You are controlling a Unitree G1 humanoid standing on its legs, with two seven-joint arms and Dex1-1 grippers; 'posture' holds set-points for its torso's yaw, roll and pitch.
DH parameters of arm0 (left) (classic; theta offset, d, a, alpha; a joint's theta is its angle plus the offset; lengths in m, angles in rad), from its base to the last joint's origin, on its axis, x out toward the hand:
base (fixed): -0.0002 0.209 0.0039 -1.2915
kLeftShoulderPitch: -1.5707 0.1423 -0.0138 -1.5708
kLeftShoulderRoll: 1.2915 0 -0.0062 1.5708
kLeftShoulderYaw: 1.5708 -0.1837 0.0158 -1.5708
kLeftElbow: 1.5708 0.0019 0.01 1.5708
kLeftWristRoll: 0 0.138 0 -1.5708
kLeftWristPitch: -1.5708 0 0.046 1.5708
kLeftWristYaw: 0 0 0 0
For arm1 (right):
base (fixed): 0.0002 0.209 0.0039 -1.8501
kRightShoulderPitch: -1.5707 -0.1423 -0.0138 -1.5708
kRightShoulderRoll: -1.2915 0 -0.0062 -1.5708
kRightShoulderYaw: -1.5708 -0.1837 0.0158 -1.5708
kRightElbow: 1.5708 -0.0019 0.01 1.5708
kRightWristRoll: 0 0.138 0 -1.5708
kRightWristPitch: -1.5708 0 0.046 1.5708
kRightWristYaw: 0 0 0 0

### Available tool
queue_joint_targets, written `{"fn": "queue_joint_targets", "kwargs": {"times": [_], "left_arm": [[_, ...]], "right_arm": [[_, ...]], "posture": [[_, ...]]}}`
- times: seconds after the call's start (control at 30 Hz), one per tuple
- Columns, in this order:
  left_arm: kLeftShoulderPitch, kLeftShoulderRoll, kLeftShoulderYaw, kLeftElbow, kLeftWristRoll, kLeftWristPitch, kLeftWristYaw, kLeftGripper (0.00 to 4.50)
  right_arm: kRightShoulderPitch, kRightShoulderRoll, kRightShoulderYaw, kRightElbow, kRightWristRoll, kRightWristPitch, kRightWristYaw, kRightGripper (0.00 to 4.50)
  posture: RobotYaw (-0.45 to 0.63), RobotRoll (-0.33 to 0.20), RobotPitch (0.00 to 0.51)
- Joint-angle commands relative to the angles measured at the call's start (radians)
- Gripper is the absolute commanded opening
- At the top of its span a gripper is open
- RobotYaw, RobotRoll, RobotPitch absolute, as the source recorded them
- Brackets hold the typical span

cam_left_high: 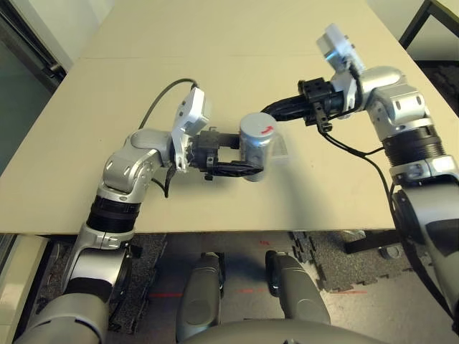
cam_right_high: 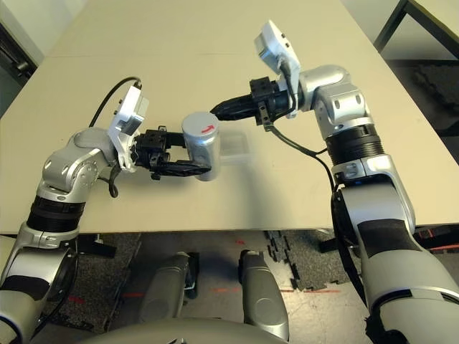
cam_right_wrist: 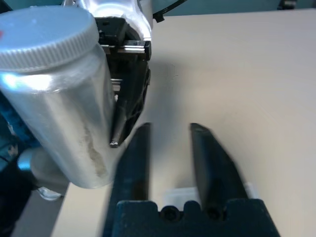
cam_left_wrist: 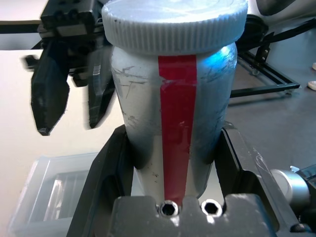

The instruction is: Pour the medicine from the bottle into the box.

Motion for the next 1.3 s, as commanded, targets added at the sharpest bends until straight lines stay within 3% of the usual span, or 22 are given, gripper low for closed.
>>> {"fn": "queue_joint_targets", "kwargs": {"times": [0.03,0.17,0.53,0.8,1.1,1.3], "left_arm": [[-0.006,0.000,-0.010,0.043,0.014,-0.047,0.004,2.51],[-0.027,-0.008,-0.016,0.103,0.026,-0.089,0.004,2.51],[-0.079,-0.018,-0.023,0.246,0.055,-0.180,-0.016,2.51],[-0.096,-0.013,-0.022,0.331,0.072,-0.234,-0.028,2.51],[-0.103,-0.012,-0.009,0.378,0.082,-0.263,-0.029,2.51],[-0.125,-0.013,0.001,0.442,0.091,-0.292,-0.025,2.51]], "right_arm": [[0.017,-0.006,-0.071,-0.130,0.063,0.159,-0.115,3.09],[0.032,0.008,-0.134,-0.201,0.075,0.250,-0.275,4.49],[0.090,-0.053,-0.159,-0.333,0.152,0.400,-0.353,4.50],[0.071,-0.037,-0.185,-0.336,0.185,0.421,-0.398,4.50],[0.117,-0.137,-0.116,-0.352,0.134,0.377,-0.333,4.50],[0.126,-0.146,-0.109,-0.381,0.155,0.383,-0.322,4.50]], "posture": [[0.09,0.000,0.176],[0.07,0.000,0.162],[0.03,0.000,0.146],[0.03,0.000,0.141],[0.03,0.000,0.132],[0.03,0.000,0.131]]}}
